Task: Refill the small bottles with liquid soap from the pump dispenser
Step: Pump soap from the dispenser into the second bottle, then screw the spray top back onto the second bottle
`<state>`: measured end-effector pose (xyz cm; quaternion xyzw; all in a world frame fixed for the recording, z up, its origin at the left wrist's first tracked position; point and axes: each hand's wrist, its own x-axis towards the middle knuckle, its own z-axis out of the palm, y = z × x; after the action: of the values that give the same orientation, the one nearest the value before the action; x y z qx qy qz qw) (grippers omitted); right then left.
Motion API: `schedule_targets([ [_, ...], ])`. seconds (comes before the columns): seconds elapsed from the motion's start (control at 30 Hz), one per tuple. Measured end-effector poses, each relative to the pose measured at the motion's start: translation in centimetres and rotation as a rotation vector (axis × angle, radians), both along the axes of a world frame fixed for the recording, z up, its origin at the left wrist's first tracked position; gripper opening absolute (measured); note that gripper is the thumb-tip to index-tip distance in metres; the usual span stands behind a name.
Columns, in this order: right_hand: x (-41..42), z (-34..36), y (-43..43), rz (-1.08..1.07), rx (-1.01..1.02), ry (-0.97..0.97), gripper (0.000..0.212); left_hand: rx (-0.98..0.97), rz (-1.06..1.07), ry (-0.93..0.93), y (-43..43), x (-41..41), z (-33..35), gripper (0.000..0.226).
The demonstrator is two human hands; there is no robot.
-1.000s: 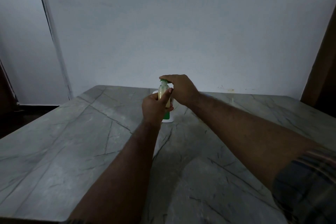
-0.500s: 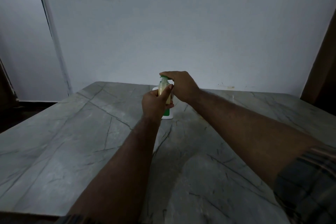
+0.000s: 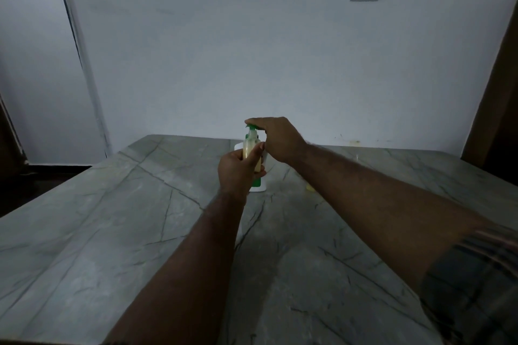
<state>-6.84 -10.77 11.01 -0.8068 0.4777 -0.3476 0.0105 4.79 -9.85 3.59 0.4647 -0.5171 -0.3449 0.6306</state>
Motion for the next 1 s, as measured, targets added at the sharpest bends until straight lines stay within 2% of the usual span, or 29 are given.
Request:
schedule_targets([
  [0.2,-0.4,0.3,1.0,0.049,0.079,-0.103,0.081,-0.003,-0.005,0.003,0.3,0.0,-0.3,0.038],
  [0.27,-0.7,0.6,1.6,0.067,0.041,-0.138,0.080,-0.012,0.005,0.006,0.4,0.0,-0.2,0.037],
  [0.4,-3.9,2.1,4.1,-0.001,-0.182,-0.239,0.061,-0.038,-0.011,0.015,0.6,0.0,-0.4,0.037],
  [0.5,-8.9,2.9,7.2,-0.060,-0.373,-0.437,0.045,-0.033,-0.050,0.018,1.0,-0.3,-0.2,0.039],
  [0.6,-14.9,1.4,9.8,-0.297,-0.419,-0.625,0.030,-0.045,-0.047,-0.015,1.3,-0.4,-0.4,0.027],
  [0.67,-17.8,-1.1,10.6,-0.530,-0.296,-0.639,0.030,-0.051,-0.067,-0.029,1.6,-0.3,-0.5,0.020],
  [0.73,-19.7,-4.1,10.9,-0.660,-0.081,-0.627,0.042,-0.059,-0.090,-0.056,2.0,-0.3,-0.5,0.020],
  [0.87,-19.7,-8.7,10.3,-0.619,0.293,-0.478,0.071,-0.070,-0.116,-0.115,2.6,-0.3,-0.7,0.030],
  [0.93,-18.9,-10.0,9.5,-0.602,0.356,-0.411,0.081,-0.064,-0.140,-0.117,2.7,-0.4,-0.9,0.036],
  [1.0,-17.8,-10.7,8.5,-0.597,0.359,-0.371,0.082,-0.053,-0.159,-0.103,2.9,-0.6,-0.9,0.045],
])
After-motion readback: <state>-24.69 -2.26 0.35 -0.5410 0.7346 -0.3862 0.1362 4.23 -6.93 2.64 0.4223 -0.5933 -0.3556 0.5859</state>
